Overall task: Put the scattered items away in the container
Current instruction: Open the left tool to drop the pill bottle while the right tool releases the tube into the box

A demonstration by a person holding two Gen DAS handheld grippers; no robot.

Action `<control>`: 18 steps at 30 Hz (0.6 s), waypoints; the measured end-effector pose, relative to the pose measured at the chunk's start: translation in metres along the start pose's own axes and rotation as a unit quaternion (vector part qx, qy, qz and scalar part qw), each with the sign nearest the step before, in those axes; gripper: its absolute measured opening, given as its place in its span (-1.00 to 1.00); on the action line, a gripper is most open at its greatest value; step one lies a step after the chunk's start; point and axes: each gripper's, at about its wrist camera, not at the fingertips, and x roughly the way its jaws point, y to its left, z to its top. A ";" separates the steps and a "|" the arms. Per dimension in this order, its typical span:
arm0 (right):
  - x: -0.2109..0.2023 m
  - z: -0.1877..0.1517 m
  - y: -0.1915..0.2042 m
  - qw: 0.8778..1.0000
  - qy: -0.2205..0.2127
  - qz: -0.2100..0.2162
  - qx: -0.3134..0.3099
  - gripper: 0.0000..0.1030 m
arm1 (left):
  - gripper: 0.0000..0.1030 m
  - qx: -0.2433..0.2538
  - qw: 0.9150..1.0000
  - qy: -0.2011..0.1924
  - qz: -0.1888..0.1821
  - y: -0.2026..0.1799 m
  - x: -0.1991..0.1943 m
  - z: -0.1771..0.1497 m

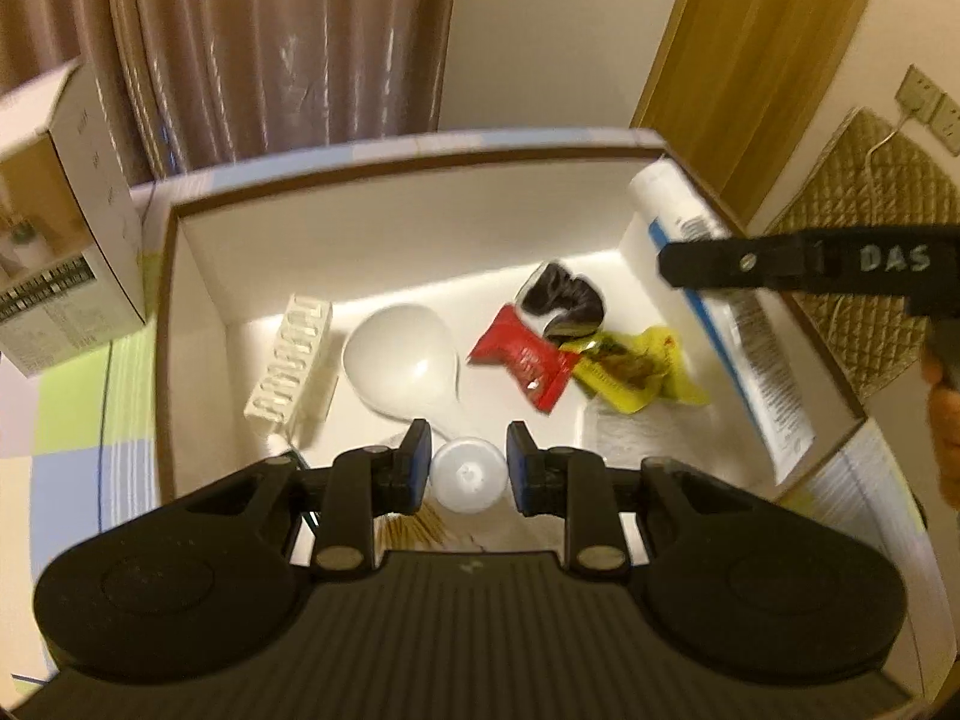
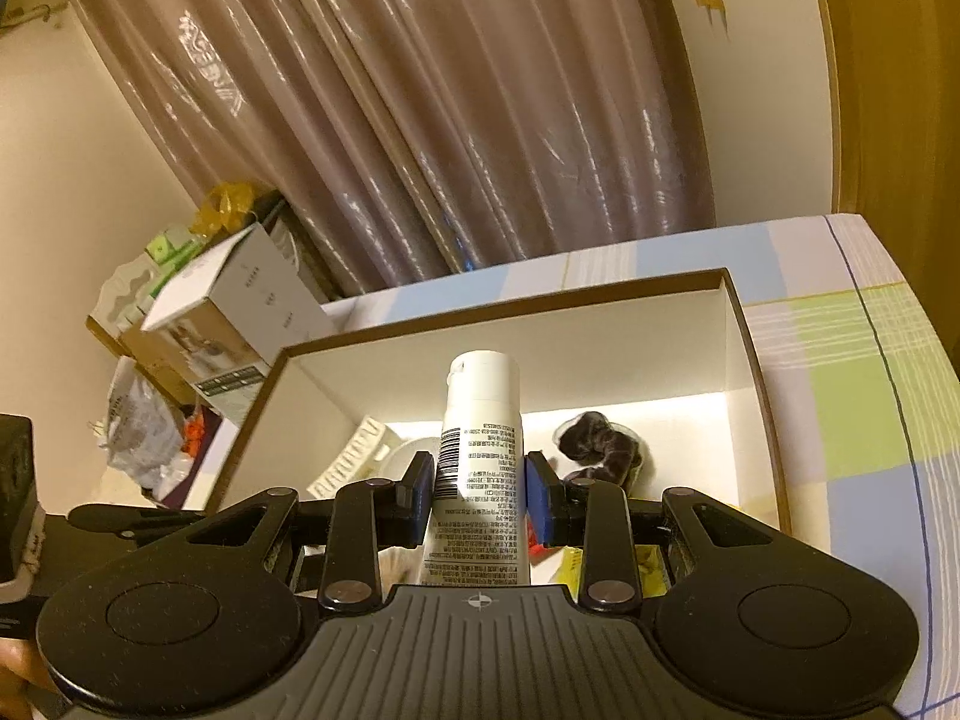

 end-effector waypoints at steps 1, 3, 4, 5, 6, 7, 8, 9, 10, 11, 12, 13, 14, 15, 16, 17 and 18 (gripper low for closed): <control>0.002 0.000 -0.002 1.000 0.003 -0.002 -0.002 -0.33 | -0.57 -0.004 1.000 0.007 0.000 0.001 0.005 -0.001; 0.008 -0.001 -0.005 1.000 0.010 -0.009 -0.006 -0.33 | -0.57 -0.009 1.000 0.022 0.003 0.003 0.015 -0.004; 0.011 -0.001 -0.006 1.000 0.013 -0.012 -0.008 -0.33 | -0.57 -0.009 0.999 0.030 0.006 0.004 0.019 -0.005; 0.014 -0.002 -0.008 1.000 0.017 -0.014 -0.009 -0.33 | -0.57 -0.009 0.999 0.035 0.009 0.004 0.021 -0.006; 0.016 -0.002 -0.009 1.000 0.020 -0.016 -0.011 -0.33 | -0.57 -0.009 0.999 0.038 0.009 0.005 0.023 -0.007; 0.018 -0.003 -0.011 1.000 0.022 -0.017 -0.013 -0.32 | -0.57 -0.009 0.999 0.040 0.010 0.005 0.024 -0.007; 0.021 -0.003 -0.012 0.999 0.025 -0.019 -0.014 -0.32 | -0.57 -0.009 0.999 0.042 0.012 0.006 0.024 -0.007; 0.024 -0.003 -0.013 0.999 0.027 -0.020 -0.015 -0.33 | -0.57 -0.007 0.999 0.042 0.015 0.007 0.024 -0.006; 0.026 -0.004 -0.014 0.999 0.029 -0.021 -0.015 -0.33 | -0.57 -0.005 0.999 0.040 0.019 0.007 0.024 -0.006; 0.029 -0.004 -0.014 0.999 0.031 -0.021 -0.016 -0.32 | -0.57 -0.004 0.999 0.040 0.023 0.008 0.024 -0.005; 0.031 -0.004 -0.014 0.999 0.032 -0.020 -0.018 -0.33 | -0.54 -0.003 0.999 0.040 0.026 0.009 0.024 -0.004; 0.033 -0.004 -0.014 0.999 0.034 -0.020 -0.020 -0.32 | -0.51 -0.004 0.999 0.040 0.028 0.010 0.024 -0.004; 0.035 -0.004 -0.013 0.999 0.036 -0.018 -0.022 -0.33 | -0.40 -0.007 0.999 0.039 0.030 0.011 0.023 -0.004; 0.037 -0.004 -0.012 0.999 0.038 -0.016 -0.024 -0.33 | -0.32 -0.009 0.999 0.039 0.034 0.013 0.023 -0.004; 0.039 -0.005 -0.011 0.999 0.040 -0.015 -0.026 -0.32 | -0.30 -0.010 0.998 0.039 0.039 0.014 0.023 -0.004; 0.041 -0.006 -0.010 0.999 0.043 -0.014 -0.028 -0.33 | -0.29 -0.012 0.998 0.041 0.044 0.016 0.023 -0.004; 0.044 -0.007 -0.008 0.998 0.046 -0.012 -0.031 -0.32 | -0.29 -0.014 0.998 0.042 0.047 0.018 0.022 -0.004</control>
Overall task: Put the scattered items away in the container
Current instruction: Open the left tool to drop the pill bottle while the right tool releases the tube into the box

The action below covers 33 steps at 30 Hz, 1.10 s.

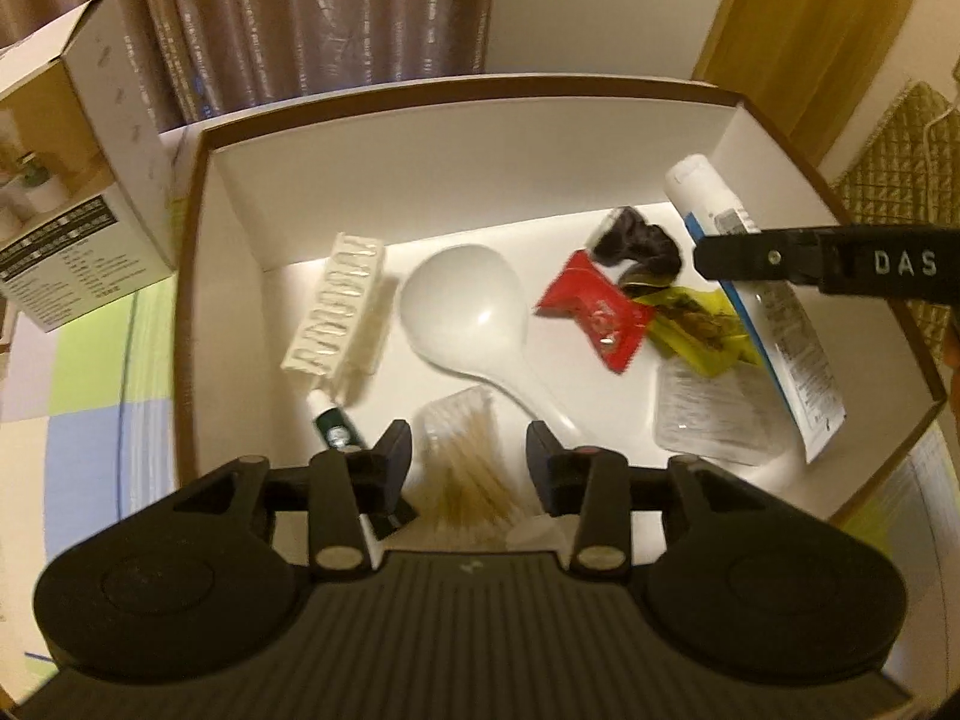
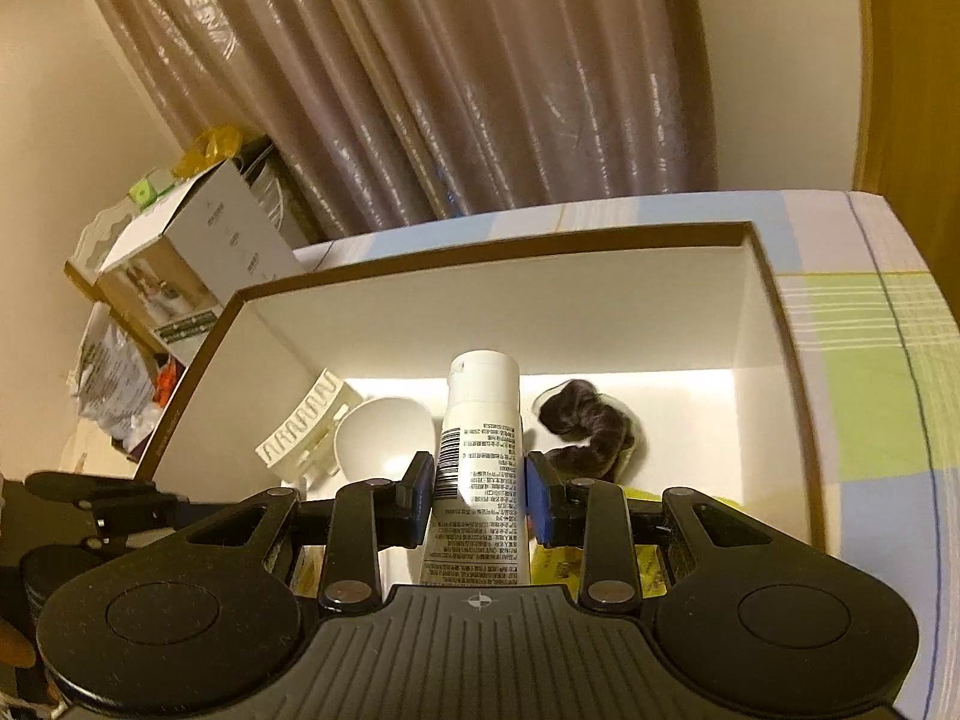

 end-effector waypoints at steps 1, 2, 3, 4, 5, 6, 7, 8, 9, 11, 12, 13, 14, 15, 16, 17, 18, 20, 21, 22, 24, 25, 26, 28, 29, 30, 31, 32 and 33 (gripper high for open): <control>0.002 -0.001 0.001 1.000 0.003 0.001 -0.002 -0.32 | -0.28 -0.002 1.000 0.002 0.002 0.002 0.000 0.000; 0.005 -0.002 0.003 1.000 0.006 0.001 -0.004 -0.32 | -0.27 -0.005 1.000 0.004 0.003 0.003 0.000 -0.001; 0.008 -0.003 0.004 1.000 0.008 0.001 -0.006 -0.32 | -0.25 -0.006 1.000 0.007 0.006 0.005 0.000 -0.001; 0.011 -0.004 0.005 1.000 0.012 0.001 -0.008 -0.32 | -0.23 -0.007 1.000 0.008 0.007 0.006 0.001 -0.001; 0.014 -0.005 0.006 1.000 0.016 0.001 -0.009 -0.32 | -0.22 -0.006 1.000 0.008 0.007 0.006 0.000 -0.001; 0.017 -0.006 0.008 1.000 0.020 0.000 -0.010 -0.32 | -0.21 -0.006 1.000 0.009 0.006 0.006 0.000 -0.002; 0.020 -0.006 0.009 1.000 0.023 0.000 -0.012 -0.32 | -0.21 -0.006 1.000 0.010 0.006 0.006 0.000 -0.001; 0.022 -0.007 0.009 1.000 0.027 -0.001 -0.014 -0.32 | -0.19 -0.005 1.000 0.011 0.007 0.006 0.000 -0.001; 0.025 -0.008 0.010 0.999 0.030 -0.002 -0.016 -0.32 | -0.17 -0.005 1.000 0.011 0.007 0.005 0.001 -0.001; 0.029 -0.010 0.011 0.999 0.038 -0.004 -0.020 -0.32 | -0.13 -0.007 1.000 0.010 0.006 0.005 0.001 0.000; 0.031 -0.010 0.011 0.999 0.042 -0.004 -0.022 -0.32 | -0.11 -0.008 1.000 0.010 0.005 0.005 0.001 0.000; 0.033 -0.011 0.012 0.999 0.044 -0.005 -0.023 -0.32 | -0.11 -0.008 1.000 0.010 0.005 0.005 0.001 0.000; 0.035 -0.011 0.012 0.999 0.046 -0.005 -0.025 -0.32 | -0.10 -0.008 1.000 0.010 0.005 0.005 0.001 0.000; 0.036 -0.012 0.012 0.998 0.049 -0.006 -0.027 -0.32 | -0.09 -0.008 1.000 0.010 0.005 0.005 0.001 0.000; 0.036 -0.012 0.013 0.998 0.049 -0.005 -0.029 -0.32 | -0.09 -0.008 1.000 0.011 0.006 0.005 0.002 0.000; 0.036 -0.012 0.013 0.998 0.048 -0.003 -0.030 -0.32 | -0.09 -0.008 1.000 0.011 0.006 0.005 0.002 0.000; 0.036 -0.011 0.014 0.998 0.048 -0.004 -0.033 -0.33 | -0.09 -0.008 1.000 0.011 0.006 0.005 0.003 0.001; 0.036 -0.010 0.016 0.998 0.054 -0.008 -0.040 -0.33 | -0.08 -0.008 1.000 0.012 0.008 0.005 0.004 0.001; 0.036 -0.010 0.016 0.997 0.057 -0.010 -0.042 -0.32 | -0.06 -0.009 1.000 0.012 0.008 0.005 0.004 0.001; 0.036 -0.009 0.017 0.997 0.062 -0.012 -0.045 -0.32 | -0.06 -0.009 1.000 0.013 0.008 0.005 0.005 0.002; 0.036 -0.010 0.019 0.996 0.069 -0.016 -0.055 -0.32 | -0.02 -0.010 1.000 0.013 0.009 0.004 0.006 0.002; 0.035 -0.010 0.019 0.996 0.067 -0.021 -0.059 -0.32 | -0.01 -0.010 1.000 0.013 0.009 0.003 0.006 0.002; 0.034 -0.011 0.020 0.996 0.066 -0.025 -0.063 -0.32 | 0.00 -0.009 1.000 0.013 0.009 0.003 0.006 0.002; 0.033 -0.012 0.020 0.995 0.068 -0.028 -0.064 -0.32 | 0.00 -0.010 1.000 0.014 0.010 0.003 0.007 0.002; 0.032 -0.012 0.019 0.995 0.070 -0.028 -0.063 -0.32 | 0.00 -0.010 1.000 0.014 0.010 0.002 0.007 0.001; 0.032 -0.013 0.019 0.995 0.072 -0.029 -0.061 -0.32 | 0.01 -0.010 1.000 0.014 0.009 0.002 0.007 0.001; 0.031 -0.013 0.018 0.995 0.074 -0.031 -0.060 -0.31 | 0.01 -0.010 1.000 0.015 0.009 0.002 0.007 0.001; 0.030 -0.014 0.018 0.995 0.076 -0.035 -0.059 -0.31 | 0.01 -0.010 1.000 0.015 0.009 0.002 0.007 0.000; 0.029 -0.015 0.017 0.995 0.078 -0.038 -0.058 -0.31 | 0.02 -0.010 1.000 0.015 0.009 0.002 0.007 0.000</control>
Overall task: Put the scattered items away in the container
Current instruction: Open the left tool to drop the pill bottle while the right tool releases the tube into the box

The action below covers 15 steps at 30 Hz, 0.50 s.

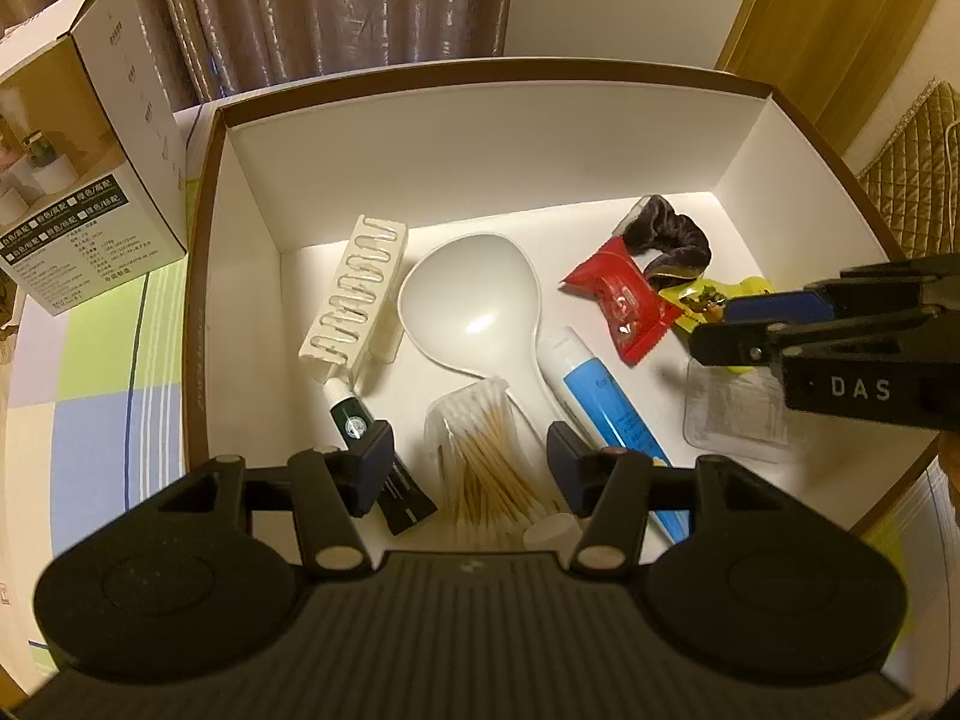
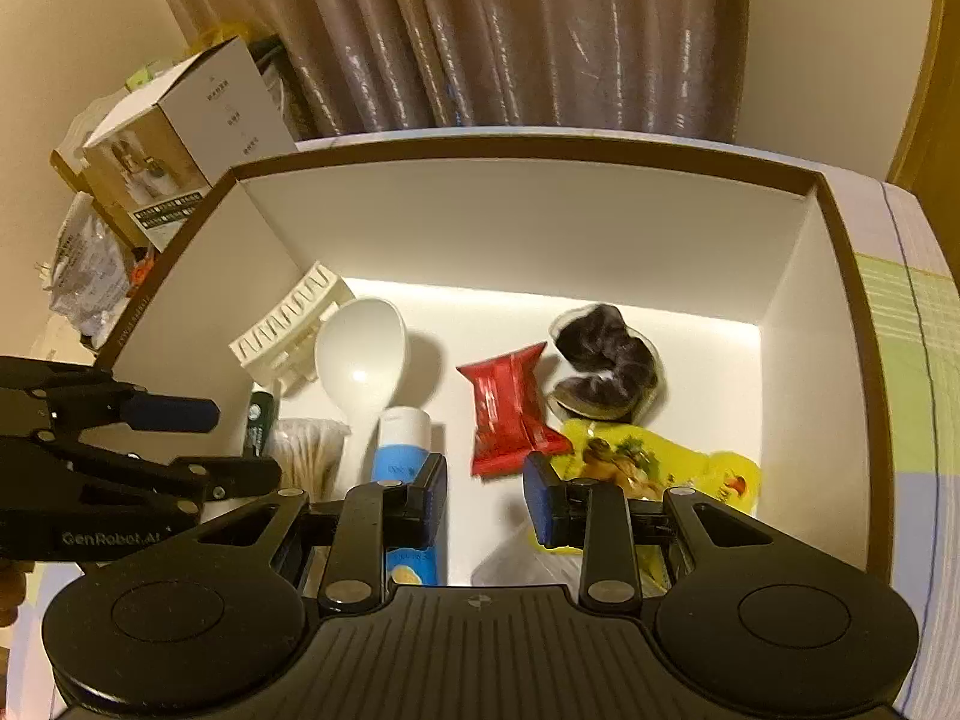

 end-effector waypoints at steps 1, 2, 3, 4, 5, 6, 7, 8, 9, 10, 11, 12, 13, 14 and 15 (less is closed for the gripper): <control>-0.001 -0.001 0.000 1.000 0.005 -0.005 0.001 -0.31 | 0.03 0.000 1.000 0.000 0.000 0.000 0.000 0.000; -0.002 -0.002 0.000 1.000 0.008 -0.009 0.001 -0.31 | 0.06 -0.001 1.000 0.000 -0.001 0.000 0.000 0.000; -0.004 -0.003 0.000 1.000 0.009 -0.011 0.001 -0.31 | 0.10 -0.001 1.000 0.001 -0.002 0.000 0.000 -0.001; -0.007 -0.004 0.001 1.000 0.010 -0.011 -0.001 -0.31 | 0.13 -0.002 1.000 0.001 -0.003 -0.001 -0.001 -0.001; -0.009 -0.005 0.002 1.000 0.012 -0.011 -0.003 -0.31 | 0.18 -0.002 1.000 0.001 -0.004 -0.002 -0.001 -0.001; -0.011 -0.006 0.003 1.000 0.015 -0.012 -0.005 -0.18 | 0.23 -0.002 1.000 0.001 -0.004 -0.003 -0.001 -0.001; -0.013 -0.008 0.004 1.000 0.015 -0.016 -0.008 0.66 | 0.25 -0.002 1.000 0.002 -0.003 -0.004 -0.002 -0.001; -0.018 -0.010 0.005 1.000 0.008 -0.026 -0.012 1.00 | 0.29 -0.002 1.000 0.002 -0.003 -0.005 -0.002 -0.001; -0.023 -0.012 0.008 0.999 -0.007 -0.036 -0.022 1.00 | 0.31 -0.002 1.000 0.002 -0.002 -0.005 -0.003 -0.002; -0.027 -0.014 0.012 0.999 -0.011 -0.038 -0.036 1.00 | 0.33 -0.002 1.000 0.002 -0.002 -0.006 -0.003 -0.002; -0.030 -0.015 0.014 0.998 -0.008 -0.040 -0.044 1.00 | 0.35 -0.002 1.000 0.003 -0.002 -0.006 -0.003 -0.002; -0.033 -0.016 0.015 0.998 -0.006 -0.040 -0.044 1.00 | 0.37 -0.003 1.000 0.005 -0.002 -0.007 -0.004 -0.002; -0.035 -0.017 0.015 0.998 -0.005 -0.039 -0.040 1.00 | 0.39 -0.003 1.000 0.006 -0.002 -0.007 -0.004 -0.002; -0.036 -0.018 0.015 0.999 -0.003 -0.038 -0.035 1.00 | 0.41 -0.004 1.000 0.006 -0.002 -0.008 -0.005 -0.002; -0.038 -0.019 0.015 0.999 -0.001 -0.038 -0.031 1.00 | 0.44 -0.003 1.000 0.006 -0.001 -0.008 -0.006 -0.002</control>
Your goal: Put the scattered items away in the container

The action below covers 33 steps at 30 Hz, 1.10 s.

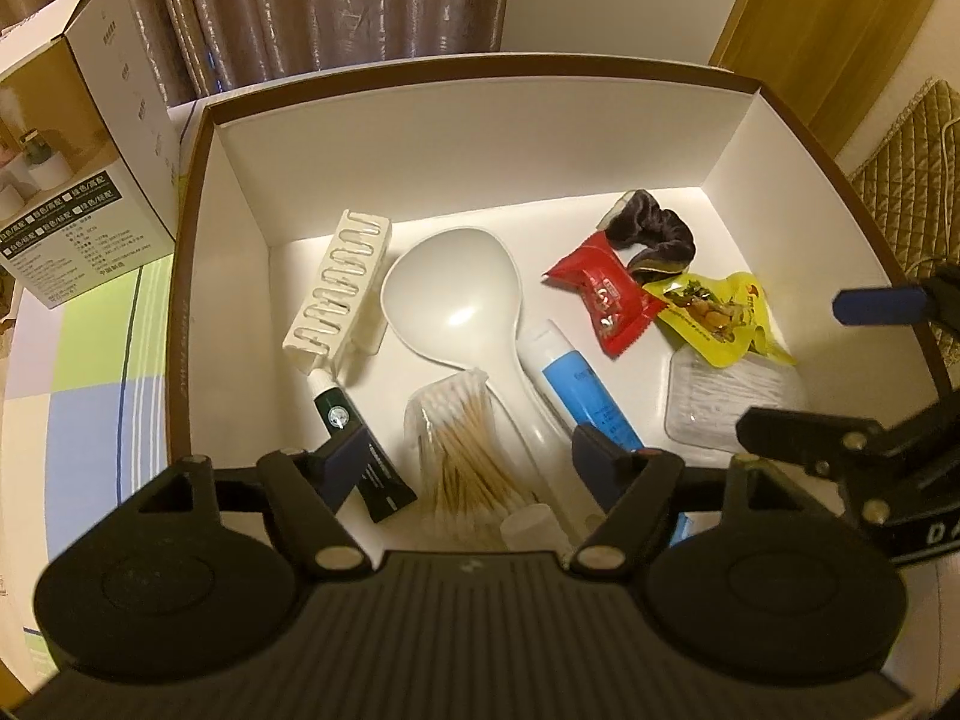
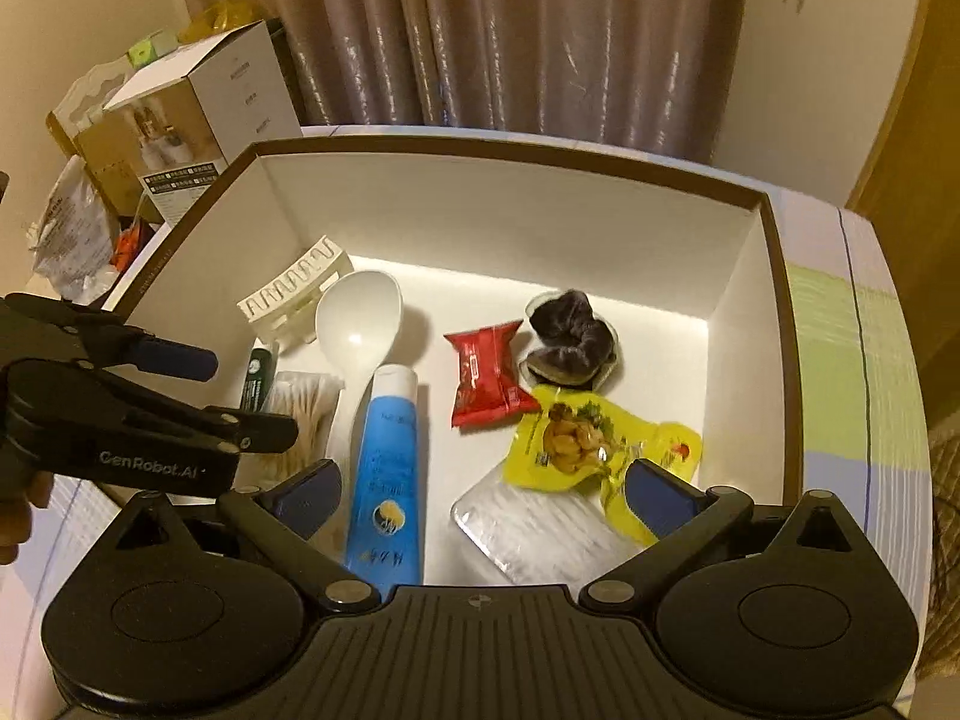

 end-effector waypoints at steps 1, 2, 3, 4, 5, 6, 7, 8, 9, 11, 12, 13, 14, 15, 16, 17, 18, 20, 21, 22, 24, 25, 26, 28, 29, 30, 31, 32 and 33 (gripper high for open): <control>-0.002 -0.001 0.000 1.000 0.000 -0.001 0.003 1.00 | 0.46 0.001 1.000 0.000 0.000 -0.001 -0.001 0.000; -0.004 -0.001 0.000 1.000 0.000 -0.002 0.005 1.00 | 0.49 0.002 1.000 0.001 0.001 -0.002 -0.002 0.000; -0.005 -0.002 -0.001 1.000 0.002 -0.003 0.007 1.00 | 0.51 0.003 1.000 0.001 0.003 -0.003 -0.003 0.000; -0.006 -0.002 -0.001 1.000 0.004 -0.006 0.010 1.00 | 0.52 0.004 1.000 0.000 0.006 -0.004 -0.004 0.000; -0.007 -0.003 -0.001 1.000 0.006 -0.007 0.012 1.00 | 0.59 0.005 1.000 -0.001 0.008 -0.004 -0.005 0.000; -0.009 -0.003 -0.002 1.000 0.006 -0.006 0.014 1.00 | 0.66 0.005 1.000 -0.002 0.012 -0.005 -0.006 0.000; -0.010 -0.004 -0.002 1.000 0.006 -0.005 0.016 1.00 | 0.67 0.005 1.000 -0.003 0.014 -0.005 -0.008 0.000; -0.011 -0.004 -0.002 1.000 0.007 -0.006 0.018 1.00 | 0.67 0.004 1.000 -0.004 0.015 -0.005 -0.009 0.000; -0.012 -0.005 -0.003 1.000 0.009 -0.009 0.021 1.00 | 0.67 0.003 1.000 -0.004 0.015 -0.005 -0.010 0.001; -0.013 -0.006 -0.004 1.000 0.011 -0.013 0.024 1.00 | 0.67 0.002 1.000 -0.004 0.016 -0.005 -0.013 0.001; -0.014 -0.006 -0.004 1.000 0.012 -0.013 0.026 1.00 | 0.67 0.003 1.000 -0.005 0.017 -0.005 -0.015 0.001; -0.014 -0.007 -0.004 0.999 0.012 -0.014 0.028 1.00 | 0.67 0.003 1.000 -0.006 0.018 -0.006 -0.016 0.001; -0.015 -0.008 -0.004 0.999 0.013 -0.015 0.030 1.00 | 0.67 0.003 1.000 -0.006 0.020 -0.006 -0.017 0.001; -0.015 -0.008 -0.004 0.999 0.015 -0.016 0.032 1.00 | 0.68 0.003 1.000 -0.006 0.021 -0.006 -0.019 0.001; -0.016 -0.009 -0.003 0.999 0.015 -0.017 0.033 1.00 | 0.69 0.002 1.000 -0.006 0.022 -0.007 -0.020 0.000; -0.017 -0.010 -0.003 0.999 0.015 -0.019 0.034 1.00 | 0.72 0.001 1.000 -0.007 0.024 -0.007 -0.022 0.000; -0.018 -0.010 -0.003 0.999 0.014 -0.019 0.035 1.00 | 0.74 0.000 1.000 -0.008 0.026 -0.007 -0.024 0.000; -0.020 -0.012 -0.002 0.999 0.015 -0.019 0.038 1.00 | 0.76 -0.002 1.000 -0.010 0.028 -0.008 -0.028 -0.001; -0.022 -0.012 -0.002 0.999 0.015 -0.019 0.040 1.00 | 0.76 -0.003 1.000 -0.011 0.029 -0.008 -0.030 -0.002; -0.023 -0.013 -0.002 0.999 0.014 -0.020 0.041 1.00 | 0.77 -0.003 0.999 -0.012 0.029 -0.008 -0.032 -0.002; -0.027 -0.014 -0.002 0.999 0.012 -0.021 0.044 1.00 | 0.79 -0.003 0.999 -0.015 0.036 -0.010 -0.036 -0.003; -0.028 -0.015 -0.002 0.999 0.011 -0.023 0.047 1.00 | 0.80 -0.002 0.999 -0.017 0.039 -0.010 -0.039 -0.004; -0.030 -0.016 -0.002 0.998 0.011 -0.024 0.050 1.00 | 0.80 -0.001 0.999 -0.019 0.041 -0.011 -0.041 -0.005; -0.033 -0.017 -0.002 0.998 0.010 -0.028 0.055 1.00 | 0.80 0.002 0.999 -0.023 0.043 -0.013 -0.046 -0.007; -0.035 -0.018 -0.002 0.998 0.009 -0.029 0.058 1.00 | 0.80 0.003 0.999 -0.025 0.043 -0.014 -0.048 -0.008; -0.037 -0.019 -0.002 0.998 0.008 -0.030 0.060 1.00 | 0.80 0.004 0.999 -0.027 0.044 -0.016 -0.051 -0.008; -0.040 -0.020 -0.001 0.998 0.007 -0.031 0.062 1.00 | 0.80 0.005 0.999 -0.029 0.044 -0.017 -0.054 -0.010; -0.042 -0.021 -0.001 0.997 0.005 -0.032 0.064 1.00 | 0.80 0.006 0.998 -0.031 0.045 -0.018 -0.057 -0.011; -0.045 -0.022 0.000 0.997 0.003 -0.032 0.067 1.00 | 0.80 0.006 0.998 -0.033 0.045 -0.019 -0.060 -0.012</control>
